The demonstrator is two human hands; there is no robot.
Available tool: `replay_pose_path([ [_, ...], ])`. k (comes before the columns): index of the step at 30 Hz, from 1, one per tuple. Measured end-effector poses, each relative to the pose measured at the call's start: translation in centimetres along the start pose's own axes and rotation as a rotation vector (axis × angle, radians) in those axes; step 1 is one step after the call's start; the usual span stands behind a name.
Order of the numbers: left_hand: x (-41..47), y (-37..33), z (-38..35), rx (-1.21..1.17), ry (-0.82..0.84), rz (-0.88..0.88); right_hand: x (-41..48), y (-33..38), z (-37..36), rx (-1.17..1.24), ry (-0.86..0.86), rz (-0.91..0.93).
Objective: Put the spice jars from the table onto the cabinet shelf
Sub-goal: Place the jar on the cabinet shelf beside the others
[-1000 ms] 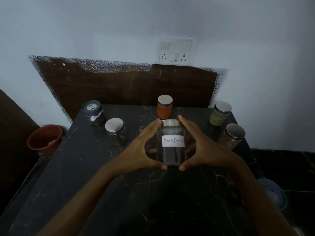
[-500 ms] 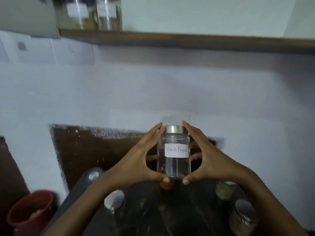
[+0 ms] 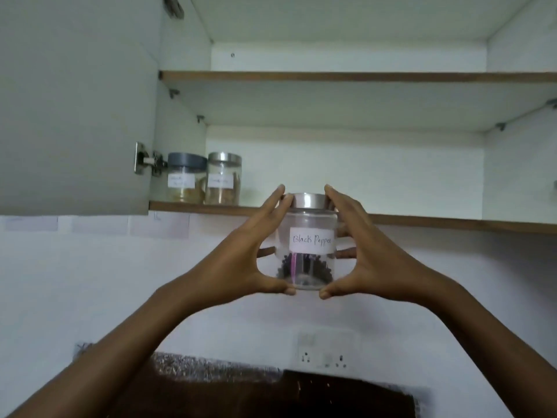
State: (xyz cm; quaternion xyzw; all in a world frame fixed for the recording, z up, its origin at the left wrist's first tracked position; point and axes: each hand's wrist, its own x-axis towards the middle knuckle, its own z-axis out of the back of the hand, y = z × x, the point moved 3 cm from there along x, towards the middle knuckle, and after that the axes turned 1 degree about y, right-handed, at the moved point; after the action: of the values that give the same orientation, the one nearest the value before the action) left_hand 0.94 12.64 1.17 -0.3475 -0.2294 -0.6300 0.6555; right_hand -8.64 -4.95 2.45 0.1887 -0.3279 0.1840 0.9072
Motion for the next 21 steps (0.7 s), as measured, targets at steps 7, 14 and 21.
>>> replay_pose_path([
  [7,4.5,3.6,5.8,0.238,-0.285,0.019,9.8,-0.3,1.7,-0.062,-0.182,0.099],
  [14,5.4,12.0,3.6,0.402,-0.360,0.311,16.5,-3.7,-0.9,-0.119,-0.215,0.027],
  [21,5.1,17.2,0.4,0.560,-0.267,0.413,20.6,-6.3,-3.4,-0.211,-0.116,-0.019],
])
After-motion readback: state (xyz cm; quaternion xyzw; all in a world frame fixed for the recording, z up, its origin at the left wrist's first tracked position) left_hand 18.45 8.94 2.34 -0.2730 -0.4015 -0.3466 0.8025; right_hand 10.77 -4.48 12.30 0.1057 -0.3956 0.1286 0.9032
